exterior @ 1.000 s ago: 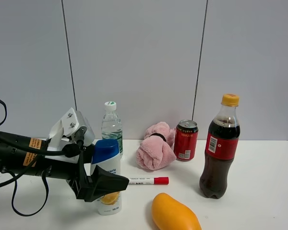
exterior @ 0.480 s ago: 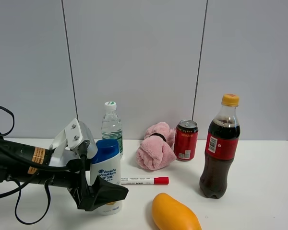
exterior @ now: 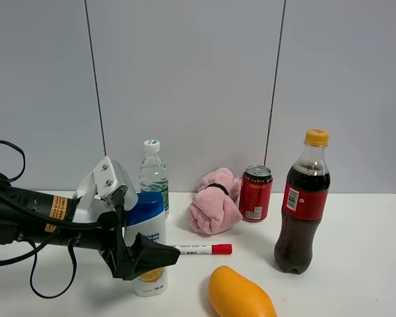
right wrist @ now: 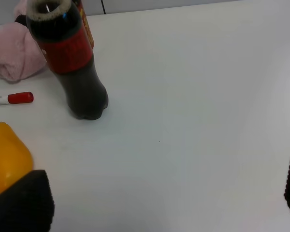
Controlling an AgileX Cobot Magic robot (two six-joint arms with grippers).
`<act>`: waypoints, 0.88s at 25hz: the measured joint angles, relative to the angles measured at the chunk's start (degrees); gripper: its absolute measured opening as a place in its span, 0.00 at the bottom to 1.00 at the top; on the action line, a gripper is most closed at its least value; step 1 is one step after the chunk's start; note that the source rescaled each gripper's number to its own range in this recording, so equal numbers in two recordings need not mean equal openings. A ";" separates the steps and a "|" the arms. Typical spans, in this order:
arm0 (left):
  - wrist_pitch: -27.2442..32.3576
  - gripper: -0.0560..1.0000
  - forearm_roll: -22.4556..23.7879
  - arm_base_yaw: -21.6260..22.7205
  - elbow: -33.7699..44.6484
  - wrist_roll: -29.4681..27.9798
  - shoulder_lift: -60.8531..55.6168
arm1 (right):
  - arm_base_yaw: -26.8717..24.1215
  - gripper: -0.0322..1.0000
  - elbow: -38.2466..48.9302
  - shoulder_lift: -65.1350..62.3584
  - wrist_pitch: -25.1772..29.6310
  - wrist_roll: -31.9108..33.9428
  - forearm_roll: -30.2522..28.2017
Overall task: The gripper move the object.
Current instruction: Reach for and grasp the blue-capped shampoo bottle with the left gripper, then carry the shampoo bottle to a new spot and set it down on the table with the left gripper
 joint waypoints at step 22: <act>0.44 0.06 2.51 -1.50 -0.05 -0.01 0.43 | 0.00 1.00 0.00 0.00 0.00 0.00 0.00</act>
